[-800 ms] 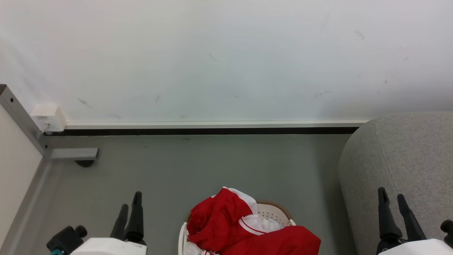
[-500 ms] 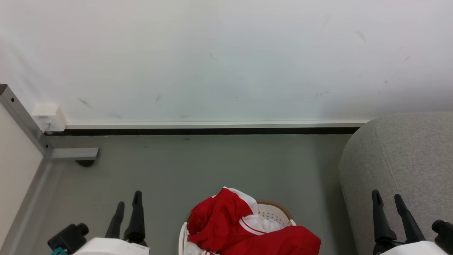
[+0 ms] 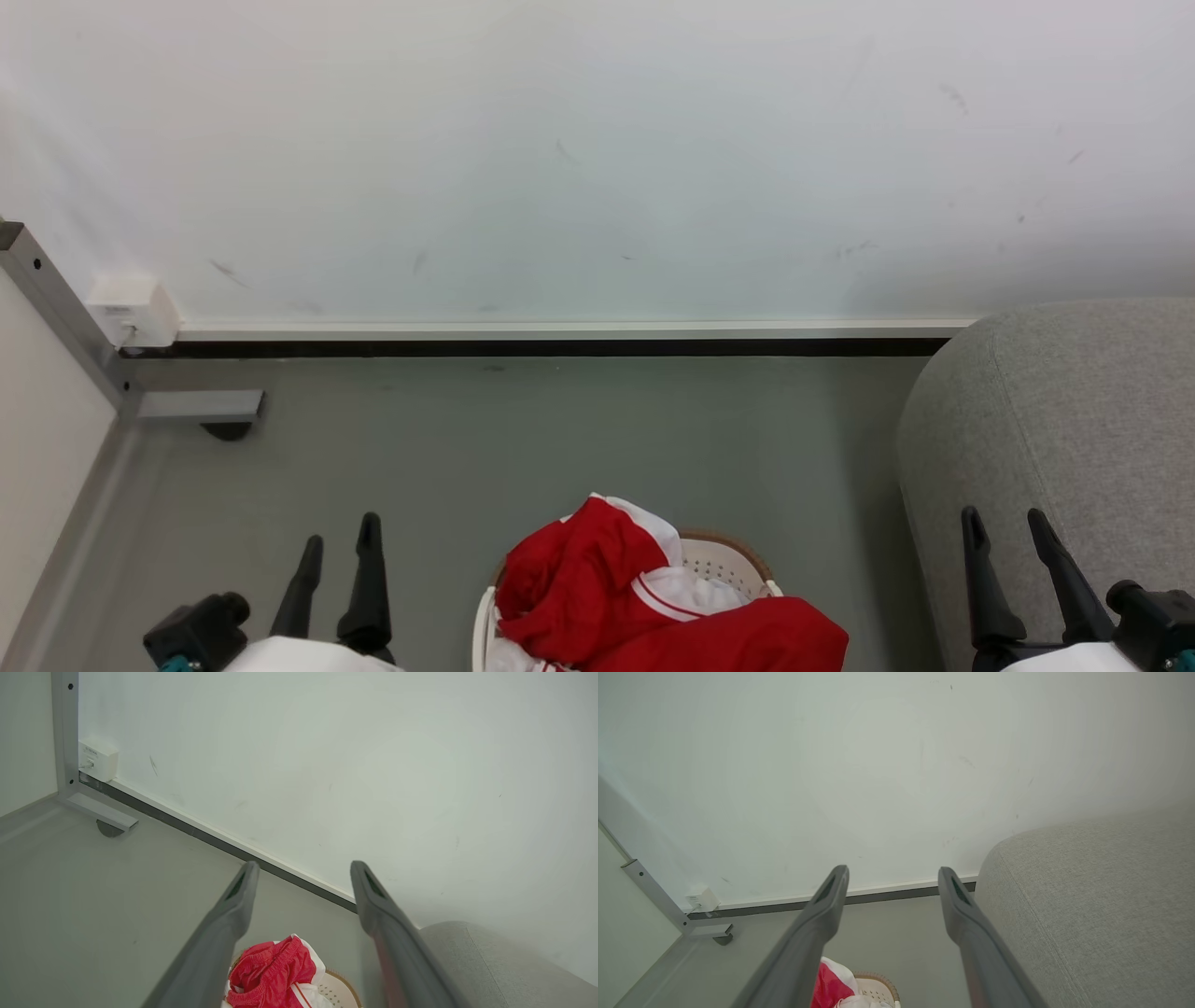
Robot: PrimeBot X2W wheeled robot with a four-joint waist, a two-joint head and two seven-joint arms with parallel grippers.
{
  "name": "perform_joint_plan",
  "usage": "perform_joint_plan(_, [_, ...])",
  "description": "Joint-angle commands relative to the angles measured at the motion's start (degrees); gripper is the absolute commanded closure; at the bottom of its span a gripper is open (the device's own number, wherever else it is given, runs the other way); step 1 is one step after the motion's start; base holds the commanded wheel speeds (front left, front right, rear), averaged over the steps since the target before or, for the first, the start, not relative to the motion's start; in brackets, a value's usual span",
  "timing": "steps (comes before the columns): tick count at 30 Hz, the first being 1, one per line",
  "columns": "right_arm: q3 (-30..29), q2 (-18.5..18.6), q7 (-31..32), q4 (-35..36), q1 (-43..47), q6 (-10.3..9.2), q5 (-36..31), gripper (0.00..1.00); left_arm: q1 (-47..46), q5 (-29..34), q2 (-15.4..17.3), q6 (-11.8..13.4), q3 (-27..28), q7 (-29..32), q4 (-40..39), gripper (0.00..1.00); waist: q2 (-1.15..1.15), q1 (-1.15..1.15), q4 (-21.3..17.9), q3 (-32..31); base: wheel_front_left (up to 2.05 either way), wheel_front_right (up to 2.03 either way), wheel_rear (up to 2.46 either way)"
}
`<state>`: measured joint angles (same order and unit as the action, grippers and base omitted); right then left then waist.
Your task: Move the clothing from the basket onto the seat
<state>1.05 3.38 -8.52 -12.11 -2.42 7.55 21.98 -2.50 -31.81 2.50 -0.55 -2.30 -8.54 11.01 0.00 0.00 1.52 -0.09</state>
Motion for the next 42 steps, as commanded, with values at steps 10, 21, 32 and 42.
perform_joint_plan(10, [-0.5,-0.1,-1.8,0.7,0.5,-0.08,-5.9,0.00,0.1,7.8,0.5,-0.3,-0.8,-1.9,0.1,0.00,0.00,0.00,0.1,0.1,0.00,0.00,0.00])
perform_joint_plan(21, [-1.6,-0.4,-3.3,0.5,0.8,-0.09,-9.4,0.00,0.2,13.4,0.5,0.0,-1.3,-3.2,0.2,0.00,0.00,0.00,0.5,0.4,0.00,0.00,0.00])
perform_joint_plan(32, [-3.1,-0.5,-4.6,0.4,1.3,-0.10,-10.7,0.00,0.6,17.7,0.6,-1.7,-2.4,-4.6,1.2,0.00,0.00,0.00,0.9,0.4,0.00,0.00,0.00])
perform_joint_plan(42, [-2.7,-0.5,-5.7,-0.6,1.6,-0.11,-12.8,0.00,1.1,21.3,0.6,-1.9,-3.2,-5.7,1.3,0.00,0.00,0.00,1.2,0.3,0.00,0.00,0.00])
